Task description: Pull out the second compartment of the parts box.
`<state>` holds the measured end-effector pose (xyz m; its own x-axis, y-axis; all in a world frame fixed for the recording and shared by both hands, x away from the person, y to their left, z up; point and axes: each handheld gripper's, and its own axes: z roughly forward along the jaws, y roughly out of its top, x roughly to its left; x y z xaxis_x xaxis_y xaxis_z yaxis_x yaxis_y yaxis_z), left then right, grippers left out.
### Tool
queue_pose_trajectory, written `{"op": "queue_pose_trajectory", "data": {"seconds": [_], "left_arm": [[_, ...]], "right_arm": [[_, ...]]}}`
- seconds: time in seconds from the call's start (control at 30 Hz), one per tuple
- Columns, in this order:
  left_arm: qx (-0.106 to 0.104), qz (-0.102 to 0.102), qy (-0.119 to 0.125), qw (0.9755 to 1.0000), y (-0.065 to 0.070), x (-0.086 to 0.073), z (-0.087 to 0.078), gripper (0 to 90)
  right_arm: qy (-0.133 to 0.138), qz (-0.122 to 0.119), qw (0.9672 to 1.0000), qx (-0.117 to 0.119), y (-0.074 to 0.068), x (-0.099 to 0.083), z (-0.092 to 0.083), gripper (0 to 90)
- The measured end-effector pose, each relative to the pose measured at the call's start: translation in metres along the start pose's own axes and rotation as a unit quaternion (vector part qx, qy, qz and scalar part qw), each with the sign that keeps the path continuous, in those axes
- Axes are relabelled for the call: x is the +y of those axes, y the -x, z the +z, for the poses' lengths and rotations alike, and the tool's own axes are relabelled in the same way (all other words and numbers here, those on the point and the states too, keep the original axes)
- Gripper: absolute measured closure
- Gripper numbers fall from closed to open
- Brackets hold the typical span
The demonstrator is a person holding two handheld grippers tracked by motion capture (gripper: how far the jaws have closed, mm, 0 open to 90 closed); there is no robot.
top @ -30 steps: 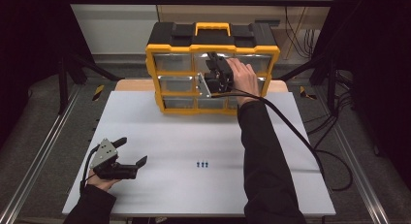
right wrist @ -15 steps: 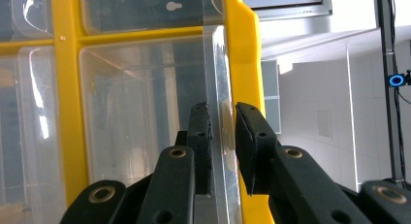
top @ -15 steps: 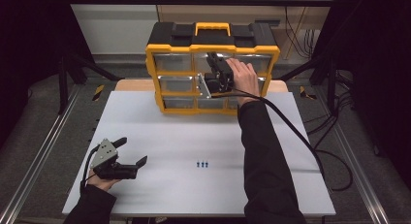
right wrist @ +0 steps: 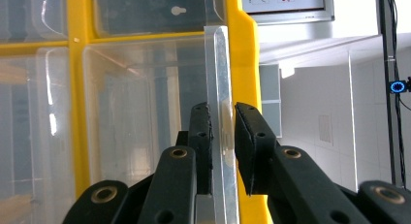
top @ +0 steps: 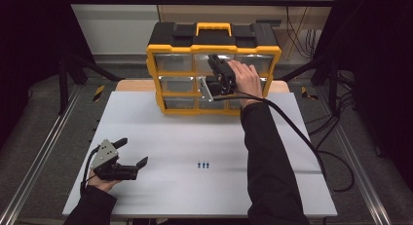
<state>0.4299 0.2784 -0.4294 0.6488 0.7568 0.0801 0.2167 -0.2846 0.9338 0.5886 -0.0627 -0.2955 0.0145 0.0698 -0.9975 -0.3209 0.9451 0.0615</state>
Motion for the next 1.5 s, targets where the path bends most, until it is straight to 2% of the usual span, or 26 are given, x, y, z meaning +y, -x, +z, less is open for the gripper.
{"op": "queue_pose_trajectory", "data": {"seconds": [1.1,1.5], "left_arm": [[-0.004,0.006,0.001,1.0,0.003,0.0,0.001,1.0],[-0.004,0.007,-0.001,1.0,0.003,0.0,0.002,1.0]], "right_arm": [[0.02,-0.015,0.9994,0.022,0.006,0.008,-0.036,78.2],[0.023,-0.013,0.9993,0.027,0.006,0.011,-0.047,78.1]]}}
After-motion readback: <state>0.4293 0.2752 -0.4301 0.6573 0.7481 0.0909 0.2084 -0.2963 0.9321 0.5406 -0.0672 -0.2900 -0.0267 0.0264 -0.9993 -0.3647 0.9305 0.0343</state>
